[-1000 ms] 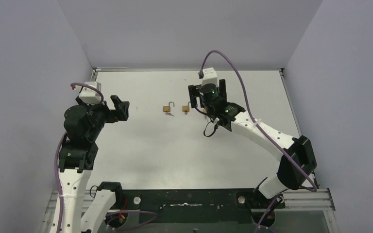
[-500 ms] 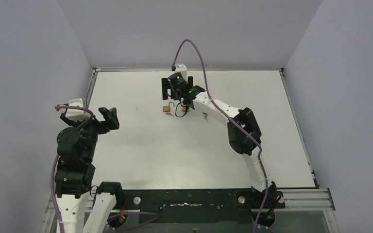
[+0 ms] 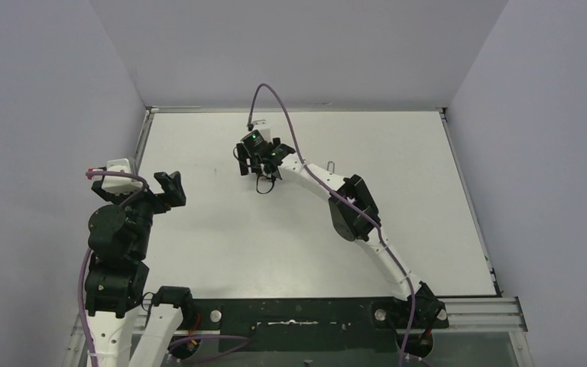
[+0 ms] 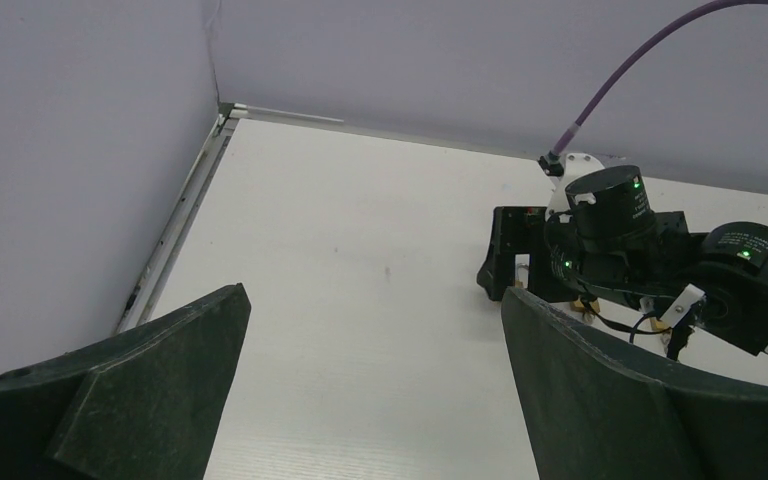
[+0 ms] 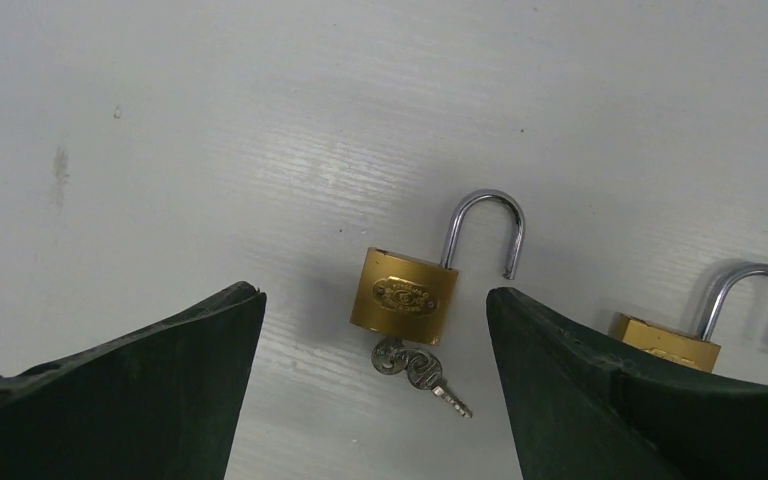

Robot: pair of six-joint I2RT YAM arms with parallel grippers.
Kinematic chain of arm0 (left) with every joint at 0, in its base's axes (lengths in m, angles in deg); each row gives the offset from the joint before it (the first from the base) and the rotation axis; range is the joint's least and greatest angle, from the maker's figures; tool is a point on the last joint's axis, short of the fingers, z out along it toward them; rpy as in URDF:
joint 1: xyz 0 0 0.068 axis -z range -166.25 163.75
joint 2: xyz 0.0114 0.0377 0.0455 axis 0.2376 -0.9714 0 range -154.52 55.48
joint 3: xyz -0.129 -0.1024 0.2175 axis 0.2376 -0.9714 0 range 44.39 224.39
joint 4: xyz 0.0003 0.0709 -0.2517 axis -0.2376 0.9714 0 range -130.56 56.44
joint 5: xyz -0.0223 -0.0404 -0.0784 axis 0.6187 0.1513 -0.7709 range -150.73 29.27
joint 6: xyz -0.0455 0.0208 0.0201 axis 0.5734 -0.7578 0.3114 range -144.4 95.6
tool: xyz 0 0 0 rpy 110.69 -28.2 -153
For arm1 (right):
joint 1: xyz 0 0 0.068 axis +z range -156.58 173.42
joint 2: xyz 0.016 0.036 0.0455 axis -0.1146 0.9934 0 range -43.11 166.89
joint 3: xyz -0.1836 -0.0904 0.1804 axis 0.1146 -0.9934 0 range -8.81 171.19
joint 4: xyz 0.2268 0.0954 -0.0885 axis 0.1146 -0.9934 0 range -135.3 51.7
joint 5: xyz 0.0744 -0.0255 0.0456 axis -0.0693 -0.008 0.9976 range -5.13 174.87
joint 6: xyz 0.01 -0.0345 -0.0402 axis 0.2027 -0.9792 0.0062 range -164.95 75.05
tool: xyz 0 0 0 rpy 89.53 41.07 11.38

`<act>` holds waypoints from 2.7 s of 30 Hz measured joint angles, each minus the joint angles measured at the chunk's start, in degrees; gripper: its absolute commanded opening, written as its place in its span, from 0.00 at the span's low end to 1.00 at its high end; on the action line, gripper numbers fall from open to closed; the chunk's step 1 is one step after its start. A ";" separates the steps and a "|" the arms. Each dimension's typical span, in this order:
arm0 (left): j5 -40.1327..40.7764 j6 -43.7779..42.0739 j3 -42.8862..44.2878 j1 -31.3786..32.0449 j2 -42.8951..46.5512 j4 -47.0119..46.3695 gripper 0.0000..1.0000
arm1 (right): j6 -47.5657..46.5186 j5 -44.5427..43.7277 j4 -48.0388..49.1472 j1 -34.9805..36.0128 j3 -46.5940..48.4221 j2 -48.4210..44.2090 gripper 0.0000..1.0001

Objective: Lock with the key
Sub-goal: Pick up the lock from the center of the board.

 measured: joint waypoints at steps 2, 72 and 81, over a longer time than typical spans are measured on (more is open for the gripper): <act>0.20 -0.20 0.00 0.28 0.02 0.00 0.97 | 0.20 -0.04 -0.48 0.39 0.31 0.11 0.83; -0.22 -3.10 0.37 2.21 -0.28 2.10 0.97 | 0.17 -1.44 0.46 1.03 -2.12 1.57 0.20; -2.64 -2.99 0.39 2.43 -4.81 2.12 0.97 | -5.29 15.56 8.52 -0.17 -25.38 -15.13 0.21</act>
